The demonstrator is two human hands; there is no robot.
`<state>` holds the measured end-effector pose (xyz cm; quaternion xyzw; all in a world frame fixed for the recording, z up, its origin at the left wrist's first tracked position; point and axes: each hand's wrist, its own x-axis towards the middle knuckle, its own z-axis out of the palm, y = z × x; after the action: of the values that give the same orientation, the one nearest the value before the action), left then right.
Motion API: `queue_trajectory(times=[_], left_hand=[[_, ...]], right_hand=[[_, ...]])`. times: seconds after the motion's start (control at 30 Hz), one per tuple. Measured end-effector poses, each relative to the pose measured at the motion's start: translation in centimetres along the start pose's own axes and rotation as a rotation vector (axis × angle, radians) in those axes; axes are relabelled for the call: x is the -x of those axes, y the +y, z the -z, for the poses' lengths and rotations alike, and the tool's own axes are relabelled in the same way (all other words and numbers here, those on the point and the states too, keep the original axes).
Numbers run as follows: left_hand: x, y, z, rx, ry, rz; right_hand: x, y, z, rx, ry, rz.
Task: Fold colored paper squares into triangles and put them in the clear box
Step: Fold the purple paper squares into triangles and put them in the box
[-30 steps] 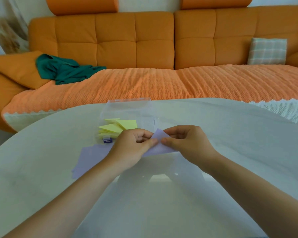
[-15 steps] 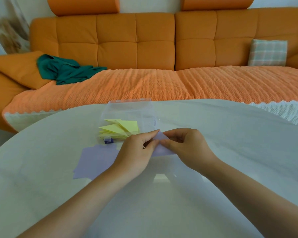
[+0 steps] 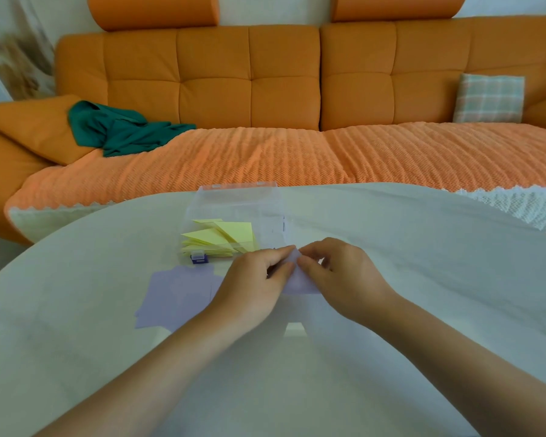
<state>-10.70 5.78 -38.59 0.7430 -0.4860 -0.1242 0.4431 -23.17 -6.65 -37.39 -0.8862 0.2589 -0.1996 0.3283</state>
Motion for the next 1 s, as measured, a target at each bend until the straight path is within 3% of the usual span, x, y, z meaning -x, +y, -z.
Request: queue_trajectory(times=[0.27,0.43,0.57,0.7,1.0], left_hand=[[1.0,0.6,0.4,-0.168,-0.102,0.092],[1.8,0.5,1.5,-0.359,-0.012,-0.095],[2.3,0.6,1.8,-0.365,-0.113,-0.207],[2.6,0.3,2.1,-0.403,-0.278,-0.203],[2.3,0.3,2.2,-0.445,-0.308,-0.217]], right_hand=[[-0.5,0.2,-0.3,-0.042,-0.148,-0.238],[-0.5,-0.2,-0.5,0.035,-0.175,-0.279],[-0.4,-0.7,-0.9,0.13,-0.18,-0.257],[-0.2,-1.0,-1.4,0.258,-0.176,-0.219],[0.1,-1.1,-1.4,0.571,-0.004,0.038]])
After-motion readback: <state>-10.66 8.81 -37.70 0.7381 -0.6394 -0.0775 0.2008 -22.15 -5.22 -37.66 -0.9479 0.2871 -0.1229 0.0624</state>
